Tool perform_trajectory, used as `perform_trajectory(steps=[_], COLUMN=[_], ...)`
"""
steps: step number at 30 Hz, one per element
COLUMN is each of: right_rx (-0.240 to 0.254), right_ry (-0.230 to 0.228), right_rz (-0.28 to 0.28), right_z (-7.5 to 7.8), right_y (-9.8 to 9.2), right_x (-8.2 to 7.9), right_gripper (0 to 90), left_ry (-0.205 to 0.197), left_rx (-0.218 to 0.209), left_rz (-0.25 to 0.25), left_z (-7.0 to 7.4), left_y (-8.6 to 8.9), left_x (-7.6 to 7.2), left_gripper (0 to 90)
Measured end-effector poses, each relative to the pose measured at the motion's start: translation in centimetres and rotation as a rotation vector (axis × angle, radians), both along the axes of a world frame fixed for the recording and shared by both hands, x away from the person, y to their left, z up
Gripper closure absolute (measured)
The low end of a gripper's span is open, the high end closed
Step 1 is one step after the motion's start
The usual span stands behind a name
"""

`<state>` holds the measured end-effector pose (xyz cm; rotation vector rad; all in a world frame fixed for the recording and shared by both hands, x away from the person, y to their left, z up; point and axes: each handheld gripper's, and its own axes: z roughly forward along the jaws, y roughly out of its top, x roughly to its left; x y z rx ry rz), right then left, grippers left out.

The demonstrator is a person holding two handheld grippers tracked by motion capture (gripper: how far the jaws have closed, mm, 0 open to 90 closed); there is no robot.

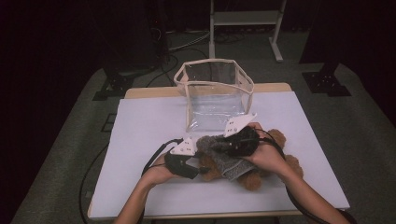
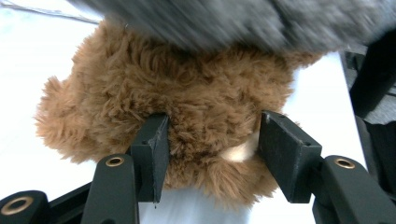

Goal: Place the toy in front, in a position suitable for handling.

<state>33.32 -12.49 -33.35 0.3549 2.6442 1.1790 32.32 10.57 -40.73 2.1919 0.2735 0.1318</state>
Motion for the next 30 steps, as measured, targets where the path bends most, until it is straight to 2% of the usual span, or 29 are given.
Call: perform_trajectory(steps=[2,5,9,13,15,20,25,28,30], right_rx=[0.002,-0.008,-0.007,-0.02,-0.03,-0.027,-0.021,-0.029,-0.04], right_ry=[-0.006,0.013,0.051,0.075,0.065,0.05,0.085,0.097,0.089], right_rz=[-0.012,-0.015,0.013,0.038,0.035,0.01,0.009,0.034,0.045], right_z=[0.5,0.4,-0.2,-0.3,-0.1,0.5,0.0,-0.1,-0.1], right_y=[-0.3,-0.6,-0.6,-0.2,-0.1,-0.4,-0.9,-0.5,-0.4], right_x=[0.5,0.9,0.4,-0.5,-0.4,0.8,0.9,0.3,0.4], right_gripper=[74.2,74.2,74.2,74.0,74.0,73.9,74.1,73.9,73.9], left_ry=[0.002,-0.006,-0.027,-0.018,-0.025,-0.011,-0.027,-0.019,-0.017], left_rx=[0.004,0.007,-0.024,-0.022,-0.007,-0.007,-0.031,-0.014,-0.004], left_rz=[-0.011,-0.005,0.033,0.004,-0.014,-0.046,-0.003,-0.029,-0.045], left_z=[0.0,0.2,0.8,0.5,0.4,0.5,0.9,0.7,0.6], left_y=[-0.1,0.0,0.4,-0.2,-0.4,-0.4,-0.1,-0.4,-0.6], left_x=[-0.1,-0.2,0.1,-0.2,-0.4,-0.7,-0.4,-0.6,-0.8], left_gripper=[43.9,43.8,41.7,43.1,44.8,45.1,44.0,44.0,43.2])
